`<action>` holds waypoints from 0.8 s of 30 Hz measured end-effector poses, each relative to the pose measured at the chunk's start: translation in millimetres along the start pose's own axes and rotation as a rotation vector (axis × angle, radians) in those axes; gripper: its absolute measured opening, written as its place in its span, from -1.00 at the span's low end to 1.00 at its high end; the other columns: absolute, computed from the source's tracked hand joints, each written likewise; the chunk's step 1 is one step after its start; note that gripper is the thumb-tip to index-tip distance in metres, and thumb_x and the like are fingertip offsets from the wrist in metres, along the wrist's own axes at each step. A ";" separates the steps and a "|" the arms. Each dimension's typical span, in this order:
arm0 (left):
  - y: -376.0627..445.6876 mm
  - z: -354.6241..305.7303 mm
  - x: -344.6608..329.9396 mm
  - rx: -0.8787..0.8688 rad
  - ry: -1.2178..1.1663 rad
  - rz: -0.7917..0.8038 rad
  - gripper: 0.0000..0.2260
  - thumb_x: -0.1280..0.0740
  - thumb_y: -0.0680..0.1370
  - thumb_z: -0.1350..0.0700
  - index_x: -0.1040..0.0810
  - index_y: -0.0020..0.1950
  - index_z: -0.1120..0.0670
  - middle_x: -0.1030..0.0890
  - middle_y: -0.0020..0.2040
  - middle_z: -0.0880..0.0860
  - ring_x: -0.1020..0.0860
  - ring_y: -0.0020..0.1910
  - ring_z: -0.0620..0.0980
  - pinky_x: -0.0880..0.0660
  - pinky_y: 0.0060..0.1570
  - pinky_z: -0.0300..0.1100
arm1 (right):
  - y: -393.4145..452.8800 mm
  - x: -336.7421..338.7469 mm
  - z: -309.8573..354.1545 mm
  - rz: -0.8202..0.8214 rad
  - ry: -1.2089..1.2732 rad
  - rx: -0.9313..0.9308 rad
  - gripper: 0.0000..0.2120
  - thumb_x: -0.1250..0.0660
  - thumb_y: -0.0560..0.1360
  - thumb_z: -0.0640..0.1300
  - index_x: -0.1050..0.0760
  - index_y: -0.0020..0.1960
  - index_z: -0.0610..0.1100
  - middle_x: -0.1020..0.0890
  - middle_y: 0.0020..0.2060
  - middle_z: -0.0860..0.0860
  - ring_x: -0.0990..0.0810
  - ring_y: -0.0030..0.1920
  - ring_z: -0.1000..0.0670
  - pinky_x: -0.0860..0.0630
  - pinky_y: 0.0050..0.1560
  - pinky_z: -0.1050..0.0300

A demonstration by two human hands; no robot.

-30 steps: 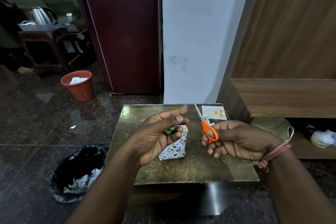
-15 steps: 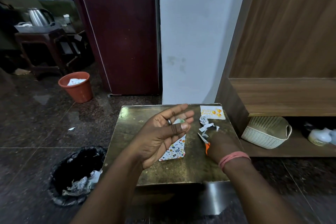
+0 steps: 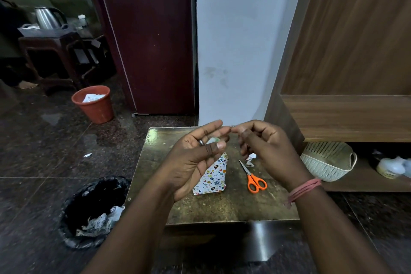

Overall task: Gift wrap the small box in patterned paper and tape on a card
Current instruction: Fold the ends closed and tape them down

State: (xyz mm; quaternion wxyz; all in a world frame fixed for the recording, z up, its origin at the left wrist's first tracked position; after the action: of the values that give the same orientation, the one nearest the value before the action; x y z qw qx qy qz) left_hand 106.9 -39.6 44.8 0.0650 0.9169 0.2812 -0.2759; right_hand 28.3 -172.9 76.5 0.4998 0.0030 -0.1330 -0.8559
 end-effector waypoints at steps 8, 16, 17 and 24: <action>-0.1 2.6 -0.5 0.013 0.009 0.030 -0.45 -0.42 0.47 0.40 -0.49 0.46 0.20 -0.63 0.27 0.19 -0.64 0.18 0.04 -0.58 0.24 -0.17 | -3.9 -31.1 0.3 0.162 0.156 -0.009 -0.81 -0.42 0.53 -0.21 -0.66 0.11 -0.26 -0.70 -0.14 -0.22 -0.60 -0.27 -0.10 -0.59 -0.26 0.03; 0.2 -0.1 -1.4 -0.030 0.058 -0.025 -0.47 -0.42 0.43 0.41 -0.51 0.41 0.25 -0.63 0.30 0.24 -0.66 0.12 0.02 -0.61 0.09 -0.24 | -3.4 -28.6 -0.5 0.109 0.184 -0.067 -0.95 -0.44 0.51 -0.30 -0.64 -0.09 -0.30 -0.62 -0.30 -0.30 -0.57 -0.35 -0.10 -0.56 -0.36 0.07; 0.6 -0.9 -1.2 -0.039 0.060 -0.035 -0.47 -0.42 0.42 0.40 -0.52 0.40 0.24 -0.64 0.29 0.24 -0.67 0.12 0.02 -0.61 0.08 -0.25 | -3.4 -28.2 -1.3 0.096 0.196 -0.076 -0.94 -0.44 0.51 -0.29 -0.64 -0.08 -0.30 -0.62 -0.33 -0.24 -0.56 -0.35 -0.11 -0.55 -0.37 0.07; 0.8 -8.4 2.9 -0.153 0.079 -0.106 -0.47 -0.45 0.38 0.37 -0.57 0.36 0.21 -0.66 0.27 0.18 -0.61 0.31 0.07 -0.59 0.22 -0.18 | -7.1 -38.6 -14.0 0.046 0.433 -0.294 -0.93 -0.40 0.52 -0.28 -0.64 -0.09 -0.28 -0.59 -0.38 -0.10 -0.49 -0.39 0.00 -0.47 -0.43 0.19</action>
State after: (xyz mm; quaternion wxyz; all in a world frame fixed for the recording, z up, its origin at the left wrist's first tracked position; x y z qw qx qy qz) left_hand 113.3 -36.5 50.3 0.1091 0.9032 0.3518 -0.2203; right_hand 43.4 -139.7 56.4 0.5311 0.1104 0.1030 -0.8338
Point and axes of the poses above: each hand's wrist, its own y-axis towards the middle knuckle, its own x-axis out of the back of the hand, z = x × y, the point moved 9 cm from there along y, towards the middle knuckle
